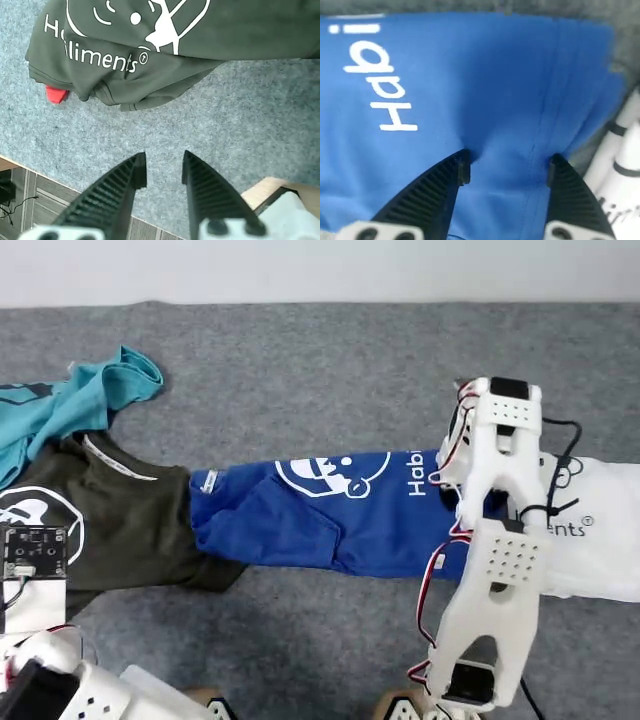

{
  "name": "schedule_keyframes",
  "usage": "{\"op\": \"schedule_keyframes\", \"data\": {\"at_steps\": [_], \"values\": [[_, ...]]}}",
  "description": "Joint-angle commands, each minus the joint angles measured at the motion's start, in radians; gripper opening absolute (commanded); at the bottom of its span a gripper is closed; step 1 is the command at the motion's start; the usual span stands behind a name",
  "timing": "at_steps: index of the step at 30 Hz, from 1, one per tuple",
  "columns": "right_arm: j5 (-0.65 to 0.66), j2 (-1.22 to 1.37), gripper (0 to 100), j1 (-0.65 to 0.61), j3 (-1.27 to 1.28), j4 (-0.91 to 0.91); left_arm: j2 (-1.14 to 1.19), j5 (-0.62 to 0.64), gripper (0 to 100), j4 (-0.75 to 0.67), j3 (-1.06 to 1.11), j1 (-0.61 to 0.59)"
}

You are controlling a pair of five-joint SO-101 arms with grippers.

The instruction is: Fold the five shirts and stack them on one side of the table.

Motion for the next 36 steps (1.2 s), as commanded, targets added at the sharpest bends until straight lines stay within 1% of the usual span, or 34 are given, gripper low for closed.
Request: {"op": "schedule_keyframes", "data": {"at_steps": [1,4,5,10,12,14,17,19,25,29,36], "values": [[-0.011,0.027,25.2,0.013,-0.038,-0.018,-0.005,-0.008,13,0.005,-0.004,0.003],[-0.006,0.068,24.3,0.01,-0.038,-0.028,-0.005,-0.008,13,0.006,-0.004,0.002],[-0.003,0.077,22.1,0.007,-0.04,-0.028,-0.005,-0.008,13,0.006,-0.004,0.0],[-0.003,0.076,0.6,-0.008,-0.041,-0.018,-0.005,-0.008,13,0.006,-0.004,0.0],[-0.002,0.054,2.4,-0.007,-0.041,-0.001,-0.005,-0.008,13,0.006,-0.005,0.0],[0.0,0.028,0.6,-0.005,-0.041,0.012,-0.005,-0.008,13,0.006,-0.005,0.0],[0.057,-0.028,1.0,-0.018,-0.041,0.051,-0.005,-0.008,13,0.006,-0.005,0.0],[0.091,-0.076,1.0,-0.053,-0.04,0.094,-0.005,-0.008,13,0.006,-0.005,0.0],[0.144,-0.248,1.0,-0.182,-0.021,0.102,-0.011,-0.008,13,0.006,-0.005,0.0],[0.152,-0.338,1.0,-0.291,-0.018,0.102,-0.012,-0.006,13,0.006,-0.005,0.0],[0.152,-0.377,1.0,-0.501,-0.018,0.101,-0.012,-0.005,13,0.006,-0.005,-0.002]]}}
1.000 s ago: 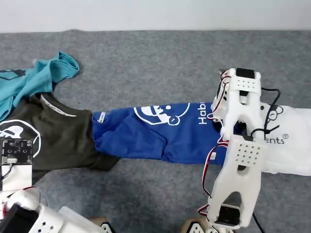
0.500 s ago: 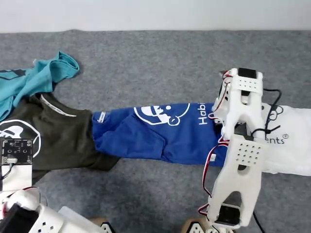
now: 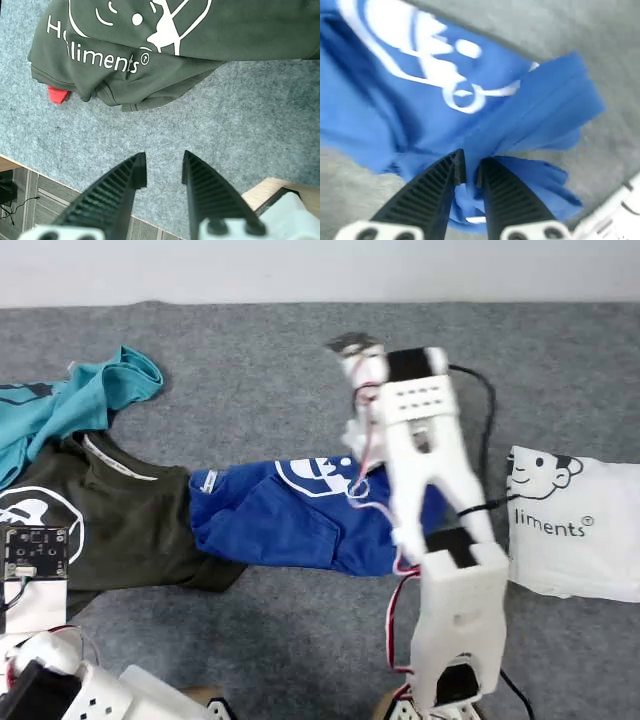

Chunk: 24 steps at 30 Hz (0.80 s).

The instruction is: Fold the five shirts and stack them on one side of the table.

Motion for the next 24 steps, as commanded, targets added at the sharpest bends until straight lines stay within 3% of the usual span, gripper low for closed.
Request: {"op": "schedule_keyframes", "data": {"at_steps": [1,12,21,24], "values": [[0.011,-0.068,1.0,-0.104,-0.003,0.041,-0.003,-0.005,13,0.005,-0.005,-0.002],[0.057,-0.007,0.9,-0.341,-0.008,-0.143,-0.003,-0.005,13,0.006,-0.007,-0.002],[0.072,0.044,1.3,-0.441,-0.008,-0.285,-0.003,-0.005,13,0.008,-0.007,0.0],[0.135,0.047,7.1,-0.473,-0.008,-0.308,-0.003,-0.005,13,0.008,-0.007,0.002]]}}
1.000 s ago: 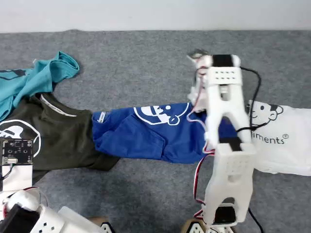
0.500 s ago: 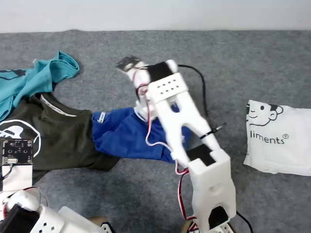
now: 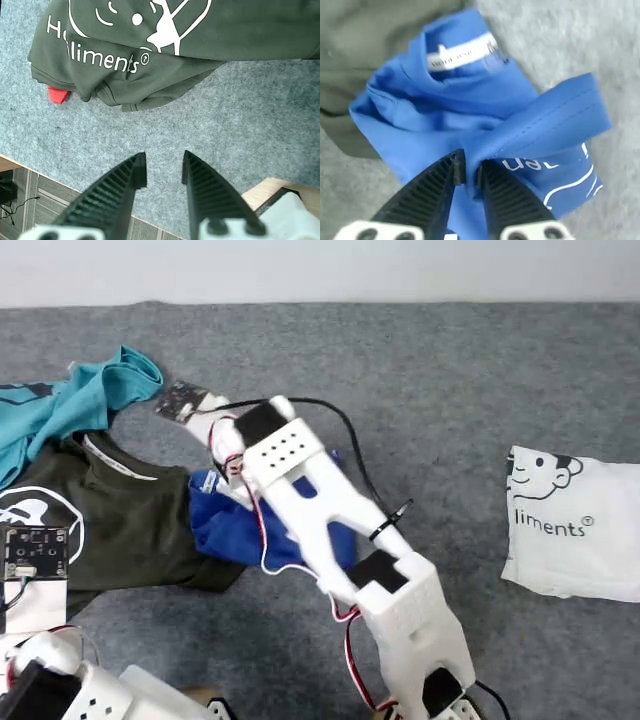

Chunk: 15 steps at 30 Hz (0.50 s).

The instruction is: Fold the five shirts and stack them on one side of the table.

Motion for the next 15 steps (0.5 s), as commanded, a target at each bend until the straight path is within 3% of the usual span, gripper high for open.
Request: {"op": "schedule_keyframes", "data": {"at_steps": [1,5,12,15], "values": [[0.064,-0.012,10.3,-0.042,-0.009,-0.036,-0.003,-0.005,13,0.008,-0.007,0.002],[0.058,-0.021,20.3,-0.076,-0.02,-0.047,-0.003,-0.005,13,0.008,-0.005,0.005],[0.061,-0.015,19.6,-0.047,-0.196,0.093,-0.003,-0.005,13,0.008,-0.005,0.006],[0.063,-0.01,11.8,0.018,-0.238,0.182,-0.003,-0.005,13,0.008,-0.005,0.006]]}}
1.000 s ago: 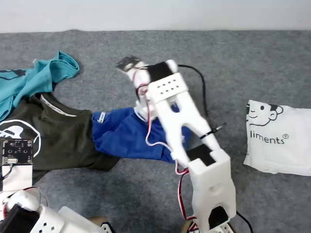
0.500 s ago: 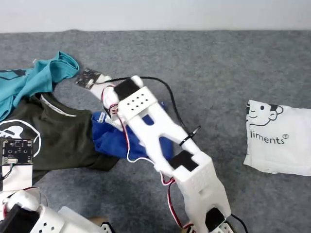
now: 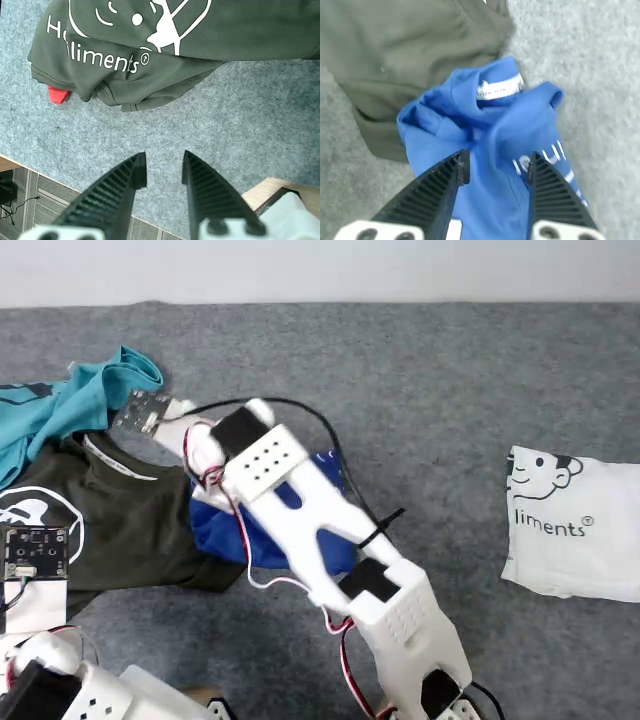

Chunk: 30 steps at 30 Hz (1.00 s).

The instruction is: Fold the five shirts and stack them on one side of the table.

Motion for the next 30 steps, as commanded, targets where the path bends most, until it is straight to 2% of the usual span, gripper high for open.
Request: {"op": "schedule_keyframes", "data": {"at_steps": [1,3,6,10,15,18,21,26,30], "values": [[0.012,-0.01,6.9,0.094,-0.077,0.082,-0.003,-0.005,13,0.008,-0.005,0.006],[0.014,-0.008,0.2,0.153,-0.075,0.116,-0.003,-0.005,13,0.008,-0.005,0.006],[0.017,0.005,1.1,0.245,-0.075,0.165,-0.003,-0.005,13,0.006,-0.005,0.006],[0.097,0.067,1.0,0.338,-0.075,0.203,-0.003,-0.005,13,0.006,-0.005,0.006],[0.106,0.16,0.9,0.351,-0.078,0.196,-0.003,-0.005,13,0.006,-0.005,0.006],[0.101,0.22,0.9,0.312,-0.08,0.191,-0.003,-0.005,13,0.006,-0.005,0.006],[0.1,0.236,0.9,0.208,-0.08,0.199,-0.003,-0.005,13,0.006,-0.005,0.006],[0.1,0.139,0.9,0.001,-0.081,0.199,-0.003,-0.005,13,0.006,-0.005,0.006],[0.098,0.036,0.9,-0.105,-0.077,0.2,-0.003,-0.005,13,0.006,-0.005,0.006]]}}
